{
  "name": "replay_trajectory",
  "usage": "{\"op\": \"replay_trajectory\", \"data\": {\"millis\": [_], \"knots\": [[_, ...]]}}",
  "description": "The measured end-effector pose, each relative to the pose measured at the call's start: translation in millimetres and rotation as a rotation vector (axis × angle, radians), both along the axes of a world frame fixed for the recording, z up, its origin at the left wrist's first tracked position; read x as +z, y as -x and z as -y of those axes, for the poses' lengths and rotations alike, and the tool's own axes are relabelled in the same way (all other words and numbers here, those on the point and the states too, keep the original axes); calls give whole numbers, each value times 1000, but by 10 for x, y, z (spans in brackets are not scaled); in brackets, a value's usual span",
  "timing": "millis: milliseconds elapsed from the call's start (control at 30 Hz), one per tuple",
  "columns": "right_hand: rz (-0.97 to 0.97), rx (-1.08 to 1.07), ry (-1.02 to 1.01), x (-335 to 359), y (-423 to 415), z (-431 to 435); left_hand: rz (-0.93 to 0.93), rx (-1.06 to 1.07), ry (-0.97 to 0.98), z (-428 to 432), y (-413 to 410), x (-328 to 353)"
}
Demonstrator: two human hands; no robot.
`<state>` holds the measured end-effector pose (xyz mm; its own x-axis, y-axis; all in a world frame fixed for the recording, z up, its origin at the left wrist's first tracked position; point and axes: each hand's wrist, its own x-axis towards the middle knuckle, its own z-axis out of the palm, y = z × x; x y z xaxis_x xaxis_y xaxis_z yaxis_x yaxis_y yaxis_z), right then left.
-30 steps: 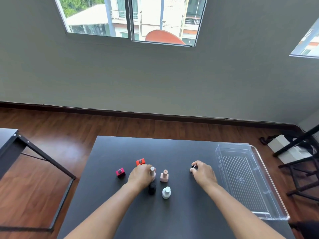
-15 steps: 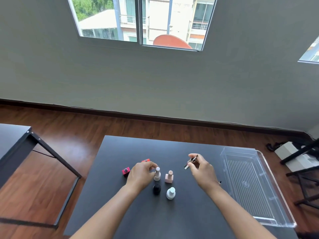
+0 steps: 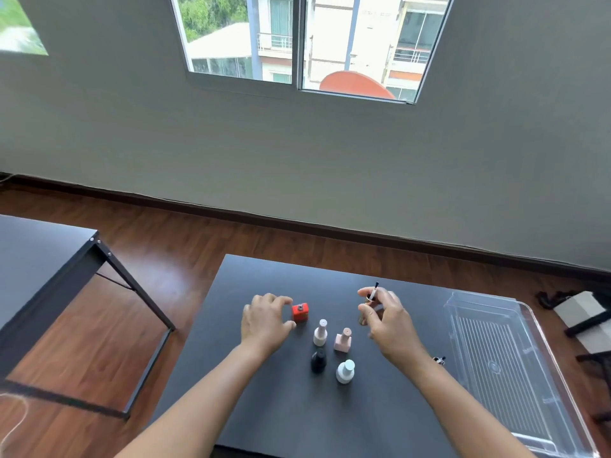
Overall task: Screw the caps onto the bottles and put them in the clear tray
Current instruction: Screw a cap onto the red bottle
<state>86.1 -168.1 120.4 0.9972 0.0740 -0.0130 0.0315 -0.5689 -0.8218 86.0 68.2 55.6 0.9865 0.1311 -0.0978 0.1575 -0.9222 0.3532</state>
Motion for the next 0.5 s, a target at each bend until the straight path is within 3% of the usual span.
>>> {"op": "replay_trajectory", "data": {"millis": [233, 500], "knots": [[-44, 37, -14, 115, 39, -59, -124, -76, -137, 193, -252, -146], [-29, -16, -54, 143, 48, -4, -153, -56, -143, 234, -379, -227]]}}
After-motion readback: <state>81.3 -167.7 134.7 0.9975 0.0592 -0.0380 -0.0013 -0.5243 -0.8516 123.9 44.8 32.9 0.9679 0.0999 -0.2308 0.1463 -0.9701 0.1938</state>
